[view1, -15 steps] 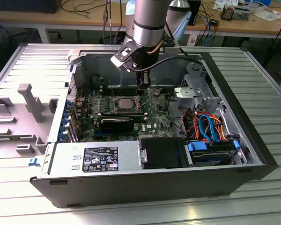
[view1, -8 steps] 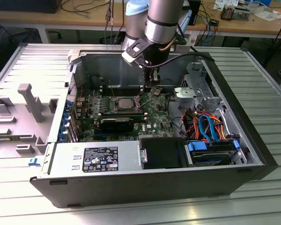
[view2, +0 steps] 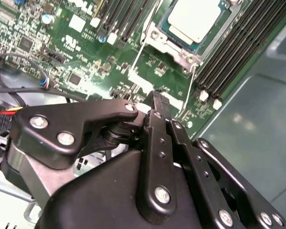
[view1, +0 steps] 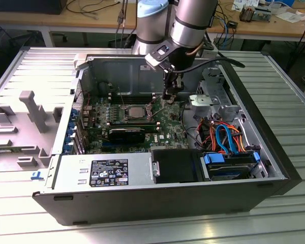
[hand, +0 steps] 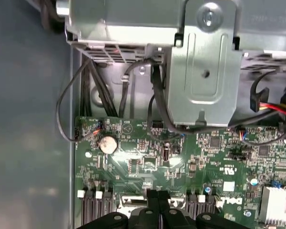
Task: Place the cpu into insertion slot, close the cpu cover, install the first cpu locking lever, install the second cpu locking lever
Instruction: 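Close the cpu cover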
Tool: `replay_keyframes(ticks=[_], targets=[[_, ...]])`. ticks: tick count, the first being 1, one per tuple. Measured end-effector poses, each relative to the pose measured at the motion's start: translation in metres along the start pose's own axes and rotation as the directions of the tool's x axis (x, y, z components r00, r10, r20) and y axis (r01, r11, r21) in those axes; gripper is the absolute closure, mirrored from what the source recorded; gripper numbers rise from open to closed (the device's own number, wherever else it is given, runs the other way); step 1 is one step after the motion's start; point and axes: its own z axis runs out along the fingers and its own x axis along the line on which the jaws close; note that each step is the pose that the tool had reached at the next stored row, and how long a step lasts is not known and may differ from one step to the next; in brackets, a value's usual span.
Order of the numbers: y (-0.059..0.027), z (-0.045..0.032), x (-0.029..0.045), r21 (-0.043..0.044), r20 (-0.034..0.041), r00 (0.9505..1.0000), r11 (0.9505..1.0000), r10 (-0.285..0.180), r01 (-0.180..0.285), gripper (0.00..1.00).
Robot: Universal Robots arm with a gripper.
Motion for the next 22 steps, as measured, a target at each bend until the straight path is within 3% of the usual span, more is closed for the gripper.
replay_keyframes(ticks=[5,8,10,11,14,15,17,22], targets=[[0.0171,-0.0005,-0.0009,0.0391,-0.0053,1.0000,0.9992,-0.002,0.002,0.89],[0.0205,0.0035,-0.0010,0.0449,-0.0054,1.0000,0.9990,-0.002,0.002,0.89],[0.0226,0.0106,-0.0010,0.0491,-0.0061,1.0000,0.9988,-0.002,0.002,0.89],[0.0220,0.0116,-0.0009,0.0490,-0.0088,1.0000,0.9988,-0.002,0.003,0.89],[0.0114,0.0134,-0.0002,0.0471,-0.0282,0.9996,0.9989,-0.005,0.007,0.89],[0.0090,0.0138,-0.0003,0.0460,-0.0309,0.9995,0.9989,-0.006,0.007,0.89],[0.0004,0.0151,-0.0001,0.0409,-0.0367,0.9993,0.9991,-0.007,0.008,0.89],[-0.0179,0.0179,0.0009,0.0294,-0.0640,0.9979,0.9995,-0.011,0.013,0.89]])
